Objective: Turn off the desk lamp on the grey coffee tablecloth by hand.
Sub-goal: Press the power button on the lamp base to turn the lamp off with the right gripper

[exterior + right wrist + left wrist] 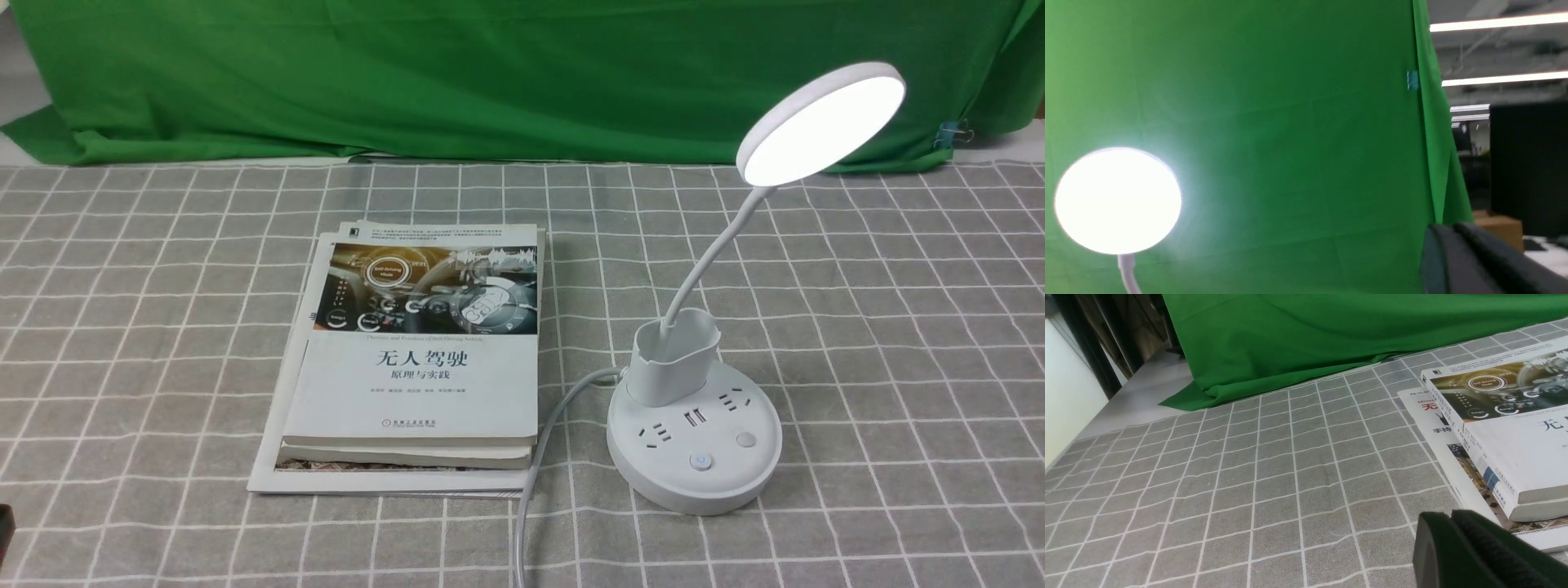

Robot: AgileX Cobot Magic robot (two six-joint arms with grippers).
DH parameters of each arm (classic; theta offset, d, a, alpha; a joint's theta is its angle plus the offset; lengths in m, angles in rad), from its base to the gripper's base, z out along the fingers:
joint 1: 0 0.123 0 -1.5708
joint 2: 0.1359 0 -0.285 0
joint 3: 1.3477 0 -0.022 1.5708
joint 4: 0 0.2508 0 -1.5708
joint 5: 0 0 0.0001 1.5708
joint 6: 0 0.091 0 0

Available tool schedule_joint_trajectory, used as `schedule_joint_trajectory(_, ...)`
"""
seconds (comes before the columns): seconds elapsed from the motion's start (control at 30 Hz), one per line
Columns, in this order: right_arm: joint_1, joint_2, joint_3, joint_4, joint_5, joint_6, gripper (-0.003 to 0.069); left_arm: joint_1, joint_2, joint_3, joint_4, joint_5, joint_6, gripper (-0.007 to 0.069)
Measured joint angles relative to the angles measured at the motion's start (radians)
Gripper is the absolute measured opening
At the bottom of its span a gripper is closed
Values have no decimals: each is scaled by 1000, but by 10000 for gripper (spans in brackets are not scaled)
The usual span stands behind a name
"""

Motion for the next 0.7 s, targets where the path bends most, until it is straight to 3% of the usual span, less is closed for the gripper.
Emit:
schedule_joint_trajectory(0.17, 0, 111, -144, 1, 92, 16, 59, 0, 0, 0, 0, 0, 0, 19)
schedule_joint_trajectory(0.4, 0, 426, -442, 2, 377, 79, 59, 0, 0, 0, 0, 0, 0, 19)
schedule_joint_trajectory(0.7, 0, 804, -498, 0, 513, -46, 60, 0, 0, 0, 0, 0, 0, 19)
